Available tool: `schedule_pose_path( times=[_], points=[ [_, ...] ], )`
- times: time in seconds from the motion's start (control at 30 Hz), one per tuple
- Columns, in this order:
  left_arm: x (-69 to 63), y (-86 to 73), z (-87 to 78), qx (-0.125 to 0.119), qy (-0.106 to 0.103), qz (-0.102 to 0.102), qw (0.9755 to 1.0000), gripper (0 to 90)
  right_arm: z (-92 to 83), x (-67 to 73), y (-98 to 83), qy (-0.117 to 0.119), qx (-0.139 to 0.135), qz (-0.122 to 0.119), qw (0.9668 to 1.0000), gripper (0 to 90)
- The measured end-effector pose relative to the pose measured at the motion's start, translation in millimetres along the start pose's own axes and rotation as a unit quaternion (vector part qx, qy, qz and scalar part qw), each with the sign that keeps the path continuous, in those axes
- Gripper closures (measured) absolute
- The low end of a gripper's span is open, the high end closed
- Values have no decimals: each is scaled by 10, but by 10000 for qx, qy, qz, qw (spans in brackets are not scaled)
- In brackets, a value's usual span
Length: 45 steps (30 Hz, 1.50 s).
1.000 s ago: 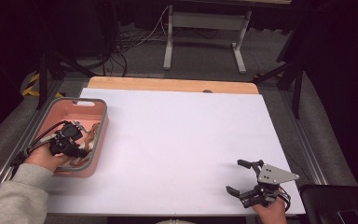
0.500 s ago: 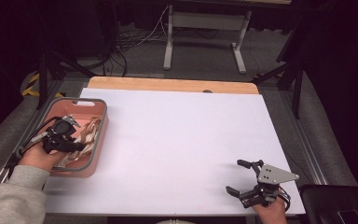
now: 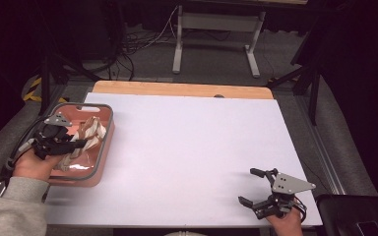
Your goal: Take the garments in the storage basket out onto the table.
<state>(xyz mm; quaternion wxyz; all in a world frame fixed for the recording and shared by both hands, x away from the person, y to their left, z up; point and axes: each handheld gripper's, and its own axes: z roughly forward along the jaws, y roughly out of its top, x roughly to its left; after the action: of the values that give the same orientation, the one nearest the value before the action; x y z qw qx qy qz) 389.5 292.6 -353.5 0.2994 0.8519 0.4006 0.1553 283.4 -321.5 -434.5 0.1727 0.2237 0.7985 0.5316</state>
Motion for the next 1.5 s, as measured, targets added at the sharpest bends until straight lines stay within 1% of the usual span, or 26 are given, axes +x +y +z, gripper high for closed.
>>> schedule_pose_path(
  times=[0.03,0.07,0.17,0.23,0.27,0.3,0.33,0.37,0.4,0.53,0.6,0.7,0.8,0.93,1.03,1.07,1.13,1.2,1.27,1.33,1.43,1.47,1.5],
  points=[
    [-6,7,-20,-63,22,27,10000,734,3,0,0,1,6,0,10000,17],
    [-19,11,-35,-177,21,14,9998,734,3,0,0,1,6,0,10000,17],
    [-46,31,-89,-388,-9,62,9992,734,5,0,1,3,5,3,10000,17],
    [-70,49,-128,-585,-19,99,9982,734,3,-1,0,0,2,5,10000,17],
    [-87,54,-144,-681,-42,86,9976,734,0,-2,0,1,-7,9,10000,17],
    [-109,67,-177,-820,-44,130,9965,734,-1,-2,0,3,-9,10,10000,17],
    [-109,67,-177,-820,-44,130,9965,734,-1,-2,0,3,-9,10,10000,17],
    [-128,76,-198,-911,-5,151,9957,734,0,-2,0,4,-8,9,10000,17],
    [-142,80,-213,-974,-36,159,9951,734,0,-1,0,13,-8,9,10000,17],
    [-190,79,-264,-1286,-76,185,9915,734,-3,0,2,14,-21,15,10000,17],
    [-203,75,-287,-1435,-108,210,9894,734,-5,-1,2,14,-27,12,10000,17],
    [-208,66,-317,-1638,-204,171,9861,734,-6,1,3,13,-25,7,10000,17],
    [-209,56,-342,-1846,-307,126,9823,734,-4,0,2,23,-24,13,10000,17],
    [-223,44,-378,-2142,-438,88,9758,734,-4,-1,3,26,-31,11,10000,17],
    [-245,48,-399,-2321,-516,99,9713,734,-3,-1,3,27,-26,11,10000,17],
    [-251,51,-404,-2349,-523,106,9706,733,-3,0,3,29,-23,5,10000,17],
    [-265,61,-413,-2444,-574,101,9679,734,-3,0,2,28,-22,-1,10000,16],
    [-280,73,-421,-2550,-648,94,9647,733,-4,-2,2,30,-24,10,10000,17],
    [-301,86,-426,-2689,-696,87,9606,733,-4,-2,2,37,-31,3,10000,17],
    [-320,107,-423,-2770,-790,82,9576,733,-5,-2,2,35,-27,-3,10000,17],
    [-371,155,-410,-2835,-857,131,9551,733,-9,-3,2,32,-34,-4,10000,16],
    [-383,167,-410,-2832,-879,140,9549,733,-9,-3,2,29,-33,0,10000,17],
    [-399,183,-406,-2862,-911,151,9537,733,-7,-3,1,29,-27,0,10000,17]
  ],
)
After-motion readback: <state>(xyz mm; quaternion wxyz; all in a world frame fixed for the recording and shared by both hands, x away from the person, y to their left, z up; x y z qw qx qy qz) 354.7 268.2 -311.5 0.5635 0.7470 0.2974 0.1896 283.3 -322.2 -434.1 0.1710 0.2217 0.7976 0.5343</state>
